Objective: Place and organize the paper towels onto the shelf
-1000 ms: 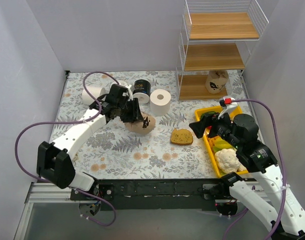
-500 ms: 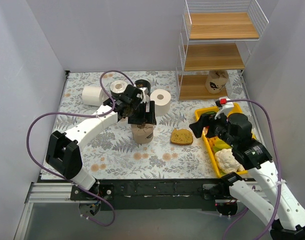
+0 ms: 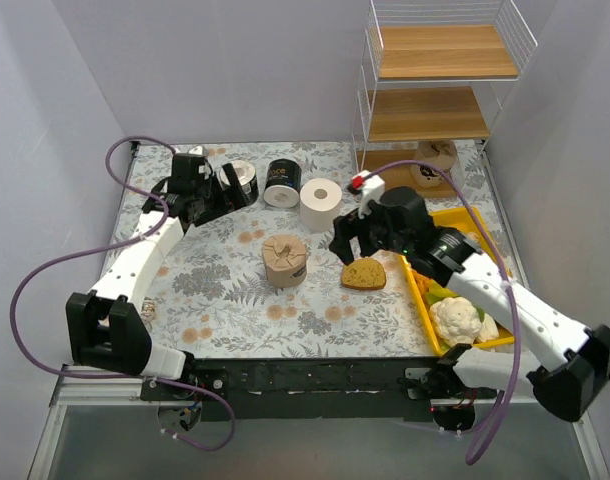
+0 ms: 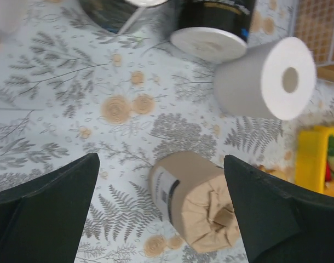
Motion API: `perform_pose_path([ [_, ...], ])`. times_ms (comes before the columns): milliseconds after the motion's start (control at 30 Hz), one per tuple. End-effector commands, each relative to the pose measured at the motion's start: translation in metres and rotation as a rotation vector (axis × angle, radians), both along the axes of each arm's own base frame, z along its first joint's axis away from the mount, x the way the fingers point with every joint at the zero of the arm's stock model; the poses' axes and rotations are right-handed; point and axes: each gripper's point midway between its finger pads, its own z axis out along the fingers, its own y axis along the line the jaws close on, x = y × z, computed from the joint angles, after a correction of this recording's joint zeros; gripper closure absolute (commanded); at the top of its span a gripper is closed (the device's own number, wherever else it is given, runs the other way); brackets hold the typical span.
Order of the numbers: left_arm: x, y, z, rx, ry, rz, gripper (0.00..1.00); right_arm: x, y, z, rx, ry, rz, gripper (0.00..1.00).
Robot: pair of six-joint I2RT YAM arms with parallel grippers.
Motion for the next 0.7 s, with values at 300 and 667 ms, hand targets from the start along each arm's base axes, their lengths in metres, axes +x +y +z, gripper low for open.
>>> perform_pose_path([
  [300, -0.064, 0.078, -0.014, 0.158, -0.22, 0.287, 0.02, 0.042, 0.081, -0.033, -0.119, 0.076, -0.014, 0.12],
  [667, -0.064, 0.066, -0.005, 0.114, -0.233, 0.237, 0.02, 0.051, 0.111, -0.066, -0.081, 0.208, -0.098, 0.16],
])
